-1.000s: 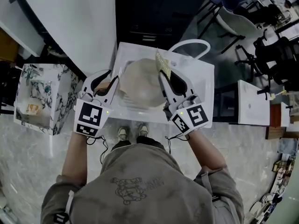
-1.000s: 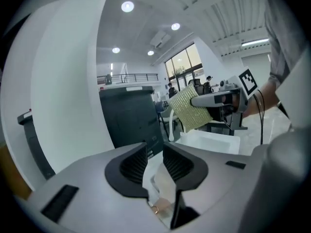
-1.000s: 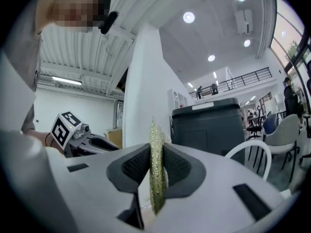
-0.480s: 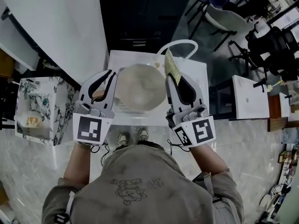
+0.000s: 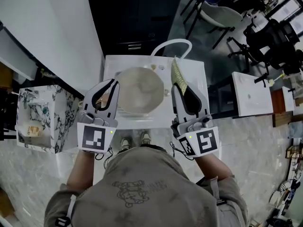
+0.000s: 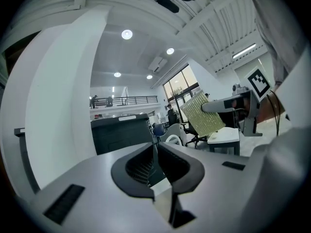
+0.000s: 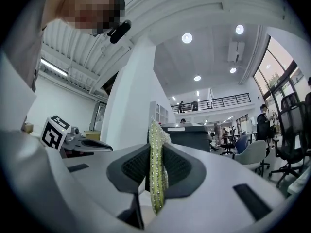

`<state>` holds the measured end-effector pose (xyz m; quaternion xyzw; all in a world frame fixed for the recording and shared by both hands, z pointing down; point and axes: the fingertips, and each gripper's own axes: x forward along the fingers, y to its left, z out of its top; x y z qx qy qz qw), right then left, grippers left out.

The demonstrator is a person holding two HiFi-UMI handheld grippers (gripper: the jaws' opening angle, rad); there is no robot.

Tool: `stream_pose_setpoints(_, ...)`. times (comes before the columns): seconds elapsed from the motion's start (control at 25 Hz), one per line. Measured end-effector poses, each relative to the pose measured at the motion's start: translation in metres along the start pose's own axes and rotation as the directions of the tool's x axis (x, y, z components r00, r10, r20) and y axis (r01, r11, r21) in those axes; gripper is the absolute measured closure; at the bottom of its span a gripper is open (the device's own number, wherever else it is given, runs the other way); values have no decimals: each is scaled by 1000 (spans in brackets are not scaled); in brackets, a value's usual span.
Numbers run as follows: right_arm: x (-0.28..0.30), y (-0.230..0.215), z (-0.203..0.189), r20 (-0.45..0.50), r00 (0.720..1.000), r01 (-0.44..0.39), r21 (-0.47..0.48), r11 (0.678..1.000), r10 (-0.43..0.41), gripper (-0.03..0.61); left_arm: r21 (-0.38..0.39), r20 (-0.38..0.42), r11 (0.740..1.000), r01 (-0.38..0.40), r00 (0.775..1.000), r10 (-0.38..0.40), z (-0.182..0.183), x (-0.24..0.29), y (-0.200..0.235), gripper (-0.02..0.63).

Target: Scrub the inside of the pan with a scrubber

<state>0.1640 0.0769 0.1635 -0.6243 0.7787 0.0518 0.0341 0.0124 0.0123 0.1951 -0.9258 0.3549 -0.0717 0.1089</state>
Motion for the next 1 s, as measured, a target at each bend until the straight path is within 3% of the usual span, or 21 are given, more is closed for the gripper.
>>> stream_pose_setpoints(0.56,-21,-15,-22,-60,998,29,43,999,-27,497,-1,-73,999,37,997,-37,-18,4,-31,572)
stream_pose_setpoints(1.0,-25,-19,-31,-73,997,37,60,997,-32,497,42,-99,997,61,993,-57,-26,7,-36,572)
